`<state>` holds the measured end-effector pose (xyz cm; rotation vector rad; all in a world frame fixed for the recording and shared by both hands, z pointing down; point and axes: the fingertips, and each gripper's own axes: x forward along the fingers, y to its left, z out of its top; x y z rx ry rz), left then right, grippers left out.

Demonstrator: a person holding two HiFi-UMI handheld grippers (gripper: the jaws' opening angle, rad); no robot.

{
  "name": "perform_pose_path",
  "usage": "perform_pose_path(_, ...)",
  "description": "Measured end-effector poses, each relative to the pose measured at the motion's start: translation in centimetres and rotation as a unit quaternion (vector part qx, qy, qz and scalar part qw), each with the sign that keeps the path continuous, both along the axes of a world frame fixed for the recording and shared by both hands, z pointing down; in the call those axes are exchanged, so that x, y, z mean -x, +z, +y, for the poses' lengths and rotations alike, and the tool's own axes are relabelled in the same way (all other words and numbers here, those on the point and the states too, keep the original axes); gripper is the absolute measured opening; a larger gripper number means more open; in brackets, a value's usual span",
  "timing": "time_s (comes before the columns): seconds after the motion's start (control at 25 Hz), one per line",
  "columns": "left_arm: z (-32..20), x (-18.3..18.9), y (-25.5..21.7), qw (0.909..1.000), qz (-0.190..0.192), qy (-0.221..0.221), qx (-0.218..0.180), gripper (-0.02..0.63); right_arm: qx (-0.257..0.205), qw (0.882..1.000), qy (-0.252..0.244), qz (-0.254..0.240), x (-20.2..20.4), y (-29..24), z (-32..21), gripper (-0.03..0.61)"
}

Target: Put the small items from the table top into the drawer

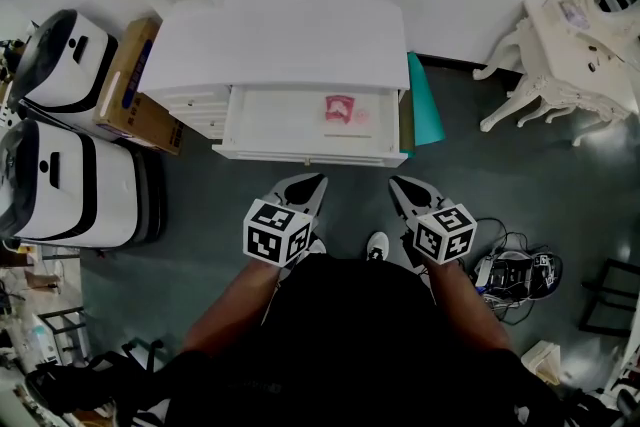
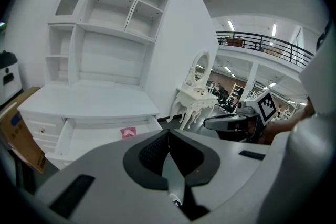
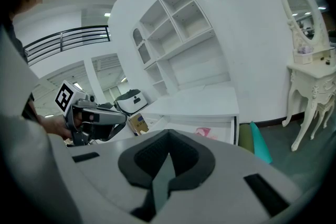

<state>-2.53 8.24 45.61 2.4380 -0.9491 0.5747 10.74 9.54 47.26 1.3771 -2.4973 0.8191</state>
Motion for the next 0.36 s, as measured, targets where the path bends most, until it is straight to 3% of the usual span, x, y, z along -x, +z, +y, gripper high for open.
perform_pose_path(0.36, 0.09, 0.36, -0.15, 1.0, 0.002, -0.002, -0.004, 0.011, 0.0, 1.0, -0.004, 0.004, 0.31, 0.13, 0.28, 0.026)
